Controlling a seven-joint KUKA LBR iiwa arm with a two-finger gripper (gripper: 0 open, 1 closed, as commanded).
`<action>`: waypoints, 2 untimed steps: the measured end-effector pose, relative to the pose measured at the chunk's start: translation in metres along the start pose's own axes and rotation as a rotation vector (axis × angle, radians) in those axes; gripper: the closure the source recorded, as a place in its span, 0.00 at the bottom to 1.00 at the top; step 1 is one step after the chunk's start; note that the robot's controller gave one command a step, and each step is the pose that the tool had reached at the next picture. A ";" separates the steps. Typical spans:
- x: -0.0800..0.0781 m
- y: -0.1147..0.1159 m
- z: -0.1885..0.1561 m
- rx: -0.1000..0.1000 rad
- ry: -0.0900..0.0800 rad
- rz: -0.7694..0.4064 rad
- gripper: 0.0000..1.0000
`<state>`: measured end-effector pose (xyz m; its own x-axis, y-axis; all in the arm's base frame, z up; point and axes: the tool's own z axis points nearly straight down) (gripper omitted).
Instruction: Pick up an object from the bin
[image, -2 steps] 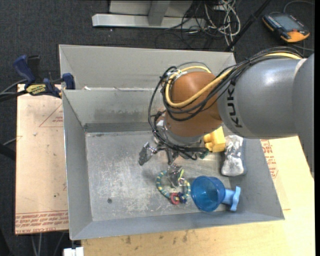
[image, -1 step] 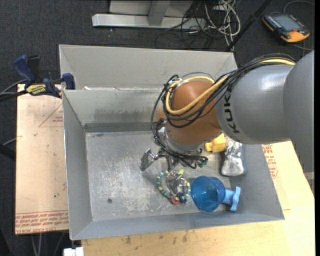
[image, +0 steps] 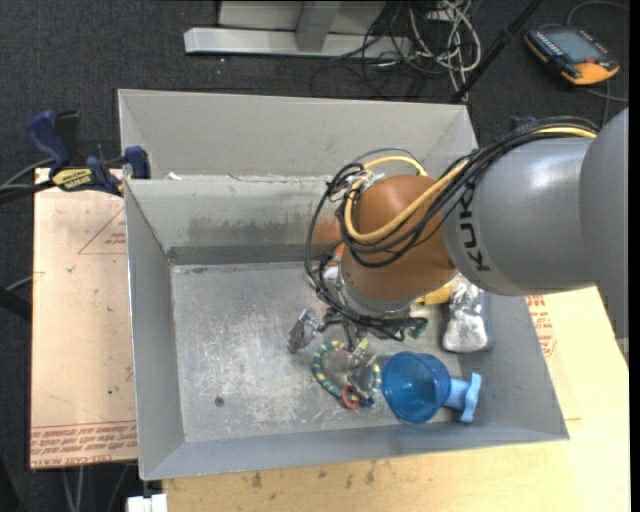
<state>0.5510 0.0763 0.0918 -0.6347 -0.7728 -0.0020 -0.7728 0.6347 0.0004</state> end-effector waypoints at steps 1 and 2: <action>0.072 -0.049 0.013 0.007 -0.009 -0.081 1.00; 0.072 -0.049 0.013 0.007 -0.009 -0.081 1.00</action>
Offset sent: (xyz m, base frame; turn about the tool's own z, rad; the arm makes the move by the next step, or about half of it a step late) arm 0.0000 0.0000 0.0000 0.0000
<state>0.5427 -0.0106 0.0791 -0.5697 -0.8218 -0.0108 -0.8218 0.5698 -0.0068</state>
